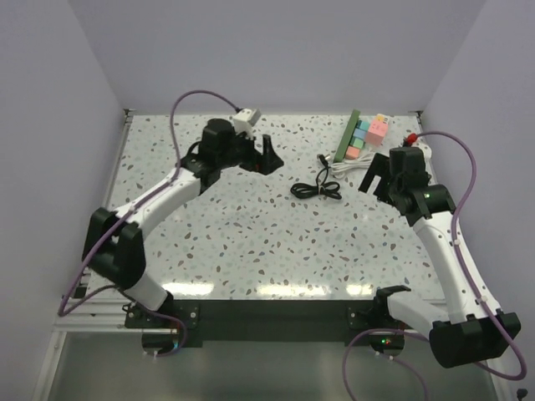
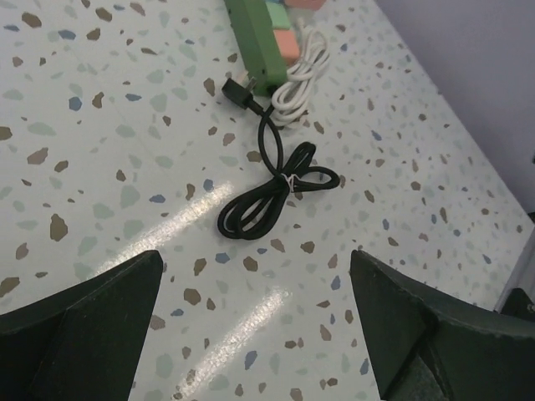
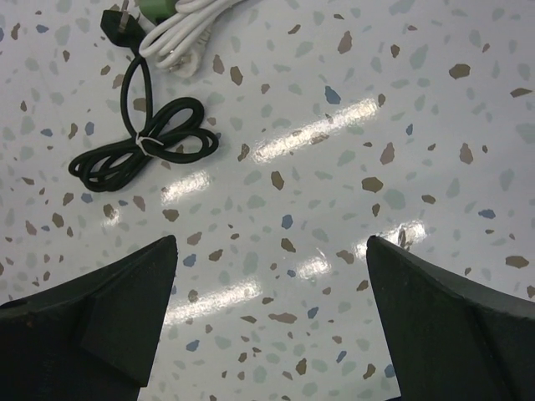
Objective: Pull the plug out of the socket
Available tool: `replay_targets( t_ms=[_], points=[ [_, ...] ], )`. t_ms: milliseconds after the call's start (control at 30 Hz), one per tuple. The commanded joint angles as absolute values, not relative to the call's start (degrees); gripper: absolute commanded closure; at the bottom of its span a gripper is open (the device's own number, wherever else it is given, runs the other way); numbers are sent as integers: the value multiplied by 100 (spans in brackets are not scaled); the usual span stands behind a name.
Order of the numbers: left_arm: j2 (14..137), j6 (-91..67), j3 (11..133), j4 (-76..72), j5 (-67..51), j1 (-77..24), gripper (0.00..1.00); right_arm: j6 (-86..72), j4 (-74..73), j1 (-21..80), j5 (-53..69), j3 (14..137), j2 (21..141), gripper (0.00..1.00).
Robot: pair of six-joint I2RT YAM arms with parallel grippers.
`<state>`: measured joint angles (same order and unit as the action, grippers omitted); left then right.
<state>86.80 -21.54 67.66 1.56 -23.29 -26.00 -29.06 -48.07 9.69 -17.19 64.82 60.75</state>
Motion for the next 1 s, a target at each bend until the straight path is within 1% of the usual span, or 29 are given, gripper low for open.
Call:
replay_targets(
  t_ms=[0,33,67,133,167,233,433,567,933,967],
  points=[
    [10102,-1529,8221,825,-778,-3285,0,-3260,-4992,949,-2073,6592,5881,1],
    [10412,-1477,8227,896,-652,-3287,0,-3287,-5010,949,-2074,6574,5880,1],
    [10702,-1424,8801,1044,-502,-3452,0,-3287,-5010,949,-2048,6557,5828,1],
    [11482,-1389,9323,1142,-212,-3594,0,-3287,-5053,949,-2057,6522,5792,1],
    [11713,-1371,9812,1212,-141,-3699,0,-3296,-5071,958,-2065,6504,5748,1],
    [12284,-1397,10229,1248,-105,-3788,0,-3278,-5089,949,-2109,6434,5696,1],
    [13348,-1354,11503,1450,-53,-4069,0,-3234,-5010,949,-2171,6311,5634,1],
    [13649,-1257,11584,1617,114,-4210,0,-3182,-4975,949,-2180,6346,5721,1],
    [14167,-1336,11417,1486,-176,-4491,0,-3120,-4825,949,-2013,6319,5915,1],
    [14220,-1371,11452,1520,-97,-4500,4,-3111,-4816,949,-2021,6319,5932,1]
  ],
)
